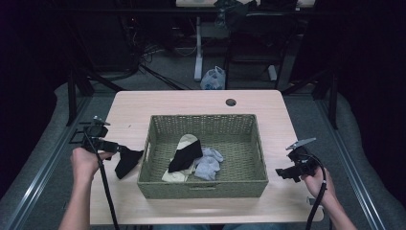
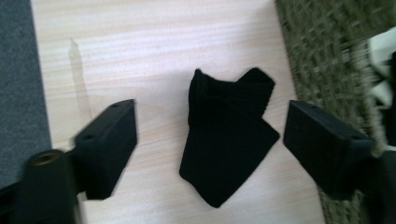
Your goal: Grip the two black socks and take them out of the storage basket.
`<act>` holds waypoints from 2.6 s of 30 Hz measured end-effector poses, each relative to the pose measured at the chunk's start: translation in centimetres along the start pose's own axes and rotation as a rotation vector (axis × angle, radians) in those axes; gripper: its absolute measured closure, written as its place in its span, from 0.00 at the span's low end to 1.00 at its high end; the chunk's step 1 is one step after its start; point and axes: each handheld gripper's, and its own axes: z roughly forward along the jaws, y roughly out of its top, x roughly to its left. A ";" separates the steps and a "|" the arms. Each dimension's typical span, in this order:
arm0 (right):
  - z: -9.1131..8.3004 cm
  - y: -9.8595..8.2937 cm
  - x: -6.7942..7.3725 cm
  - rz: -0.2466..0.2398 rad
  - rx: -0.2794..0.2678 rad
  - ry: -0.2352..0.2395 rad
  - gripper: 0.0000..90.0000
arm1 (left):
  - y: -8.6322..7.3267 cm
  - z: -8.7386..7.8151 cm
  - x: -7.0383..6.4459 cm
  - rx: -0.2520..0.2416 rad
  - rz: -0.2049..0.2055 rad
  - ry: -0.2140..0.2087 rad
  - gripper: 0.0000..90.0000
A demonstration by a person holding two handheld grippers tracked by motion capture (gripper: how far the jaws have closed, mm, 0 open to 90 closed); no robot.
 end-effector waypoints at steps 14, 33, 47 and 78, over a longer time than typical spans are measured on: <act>0.1 0.0 0.0 0.006 -0.003 0.004 0.16 | 2.5 -5.7 -4.7 -0.109 0.146 -0.021 0.04; 0.0 0.0 0.0 0.003 -0.005 -0.002 0.16 | 5.9 -3.1 -13.6 -0.046 0.358 -0.109 0.00; 0.0 -0.1 -0.1 0.002 -0.006 -0.003 0.16 | 5.8 1.3 -17.3 0.042 0.425 -0.166 0.01; 0.0 0.0 0.1 0.015 -0.020 0.006 0.16 | 4.2 9.4 -21.0 0.295 0.547 -0.158 0.70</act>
